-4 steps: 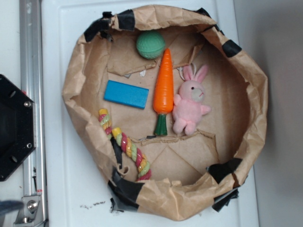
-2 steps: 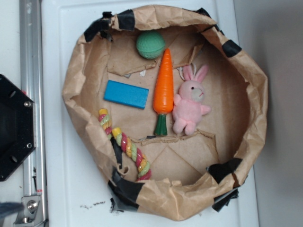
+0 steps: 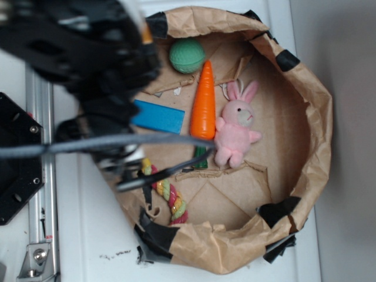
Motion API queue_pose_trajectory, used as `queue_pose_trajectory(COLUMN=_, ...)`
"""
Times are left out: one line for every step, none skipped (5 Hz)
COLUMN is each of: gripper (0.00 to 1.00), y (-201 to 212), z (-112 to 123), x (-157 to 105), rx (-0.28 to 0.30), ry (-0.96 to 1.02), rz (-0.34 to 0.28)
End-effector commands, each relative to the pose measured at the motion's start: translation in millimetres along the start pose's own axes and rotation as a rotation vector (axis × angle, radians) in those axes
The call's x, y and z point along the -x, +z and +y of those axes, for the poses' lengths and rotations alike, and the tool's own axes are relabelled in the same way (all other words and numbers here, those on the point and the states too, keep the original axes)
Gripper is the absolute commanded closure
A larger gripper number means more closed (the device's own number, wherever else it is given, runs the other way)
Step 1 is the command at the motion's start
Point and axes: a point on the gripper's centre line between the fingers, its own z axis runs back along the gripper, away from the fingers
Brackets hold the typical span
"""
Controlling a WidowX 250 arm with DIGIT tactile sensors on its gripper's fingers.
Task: Grab the carrot.
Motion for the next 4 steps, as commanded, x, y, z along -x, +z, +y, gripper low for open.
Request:
queue_pose_trajectory(gripper=0.00, y=-55, z=-1, x=-54, rx=-0.011, ry=-0.172, rz=-0.156)
queue_pose_trajectory(gripper=0.00, y=-84, z=-15, x=-58, rx=-0.044, ry=-0.419, rz=-0.115)
queue_pose_trajectory(gripper=0.00, y=-122, z=-21, x=-36, rx=-0.141, ry=-0.690, rz=-0.024)
queue_pose_trajectory(gripper=0.00, y=-126, z=-11, x=-23, rx=-0.126, ry=-0.896, rz=-0.010)
